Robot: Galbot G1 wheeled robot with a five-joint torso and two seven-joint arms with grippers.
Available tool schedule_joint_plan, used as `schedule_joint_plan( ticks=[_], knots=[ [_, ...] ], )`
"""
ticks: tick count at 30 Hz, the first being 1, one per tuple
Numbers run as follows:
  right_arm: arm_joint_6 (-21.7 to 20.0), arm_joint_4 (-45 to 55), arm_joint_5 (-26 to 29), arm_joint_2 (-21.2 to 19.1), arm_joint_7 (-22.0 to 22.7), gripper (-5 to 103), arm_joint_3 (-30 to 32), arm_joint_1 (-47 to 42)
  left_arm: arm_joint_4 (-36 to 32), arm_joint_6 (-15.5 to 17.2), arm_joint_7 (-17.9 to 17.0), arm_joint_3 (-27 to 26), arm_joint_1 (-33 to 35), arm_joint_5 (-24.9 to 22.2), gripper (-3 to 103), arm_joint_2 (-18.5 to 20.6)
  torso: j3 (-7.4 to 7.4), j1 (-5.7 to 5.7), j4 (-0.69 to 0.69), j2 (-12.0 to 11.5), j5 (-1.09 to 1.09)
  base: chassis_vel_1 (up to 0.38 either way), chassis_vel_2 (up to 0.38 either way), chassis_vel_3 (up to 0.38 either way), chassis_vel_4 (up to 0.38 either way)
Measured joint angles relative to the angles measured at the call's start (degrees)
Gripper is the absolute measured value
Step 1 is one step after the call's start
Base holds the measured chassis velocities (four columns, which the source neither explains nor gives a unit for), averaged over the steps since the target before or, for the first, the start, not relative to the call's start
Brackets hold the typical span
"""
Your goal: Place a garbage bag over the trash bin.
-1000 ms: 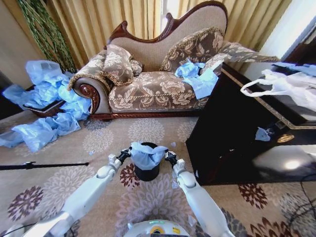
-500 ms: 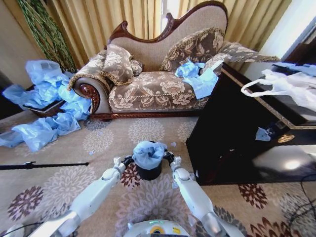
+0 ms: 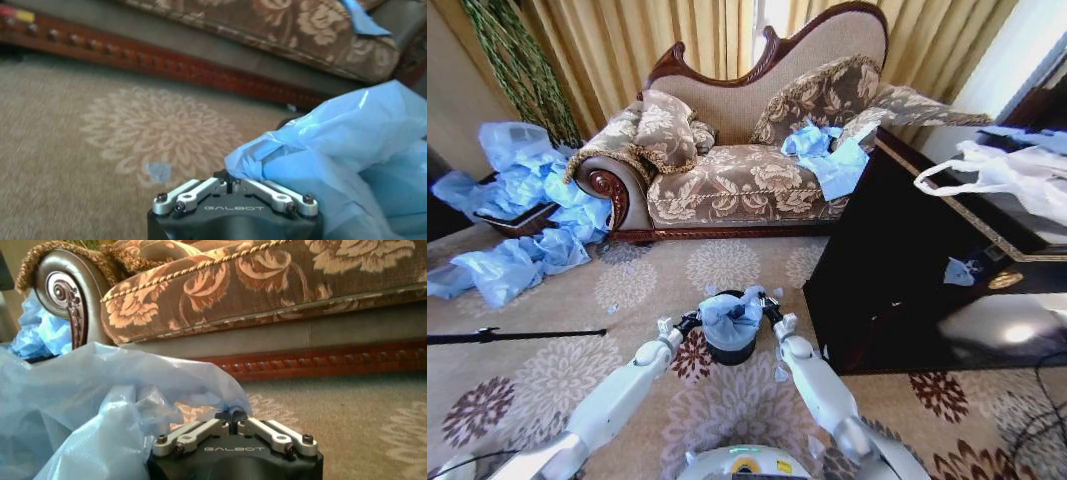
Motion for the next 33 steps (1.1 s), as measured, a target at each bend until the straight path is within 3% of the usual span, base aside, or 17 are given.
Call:
schedule_joint_plan(
  ticks=[5,8,14,27,33],
  knots=[
    [-1.88,-3.13,0.88,1.11,-0.16,0,0.01,1.82,3.36,0.78,-0.84,0.07,-0.98,-2.06,0,-1.67,0.0,0.0,0.0,0.0,0.01,0.0,0.0,0.0,0.0],
    [-6.98,-4.59,-0.61,1.36,1.1,0,0.08,2.69,5.43,2.53,-1.97,0.13,-0.81,-2.89,0,-2.97,0.0,0.01,0.01,0.0,0.01,0.0,0.0,0.0,0.0],
    [-10.8,-5.4,-2.3,0.78,1.77,0,-0.02,2.47,5.34,4.1,-2.11,0.46,1.16,-1.31,0,-3.15,0.01,0.0,0.05,0.0,0.02,0.0,0.0,0.0,0.0],
    [-11.38,-4.94,-4.36,-0.35,0.66,0,-0.17,-0.7,2.76,4.83,-0.58,0.62,4.98,0.75,0,-1.22,0.0,0.0,0.02,0.0,0.02,0.0,0.0,0.0,0.0],
    [-8.15,-5.08,-3.71,-0.8,-0.24,0,-0.07,-2.98,2.71,4.03,1.25,0.88,6.85,3.57,0,-0.98,0.01,0.0,0.0,0.0,0.0,0.0,0.0,0.0,0.0]
  ],
)
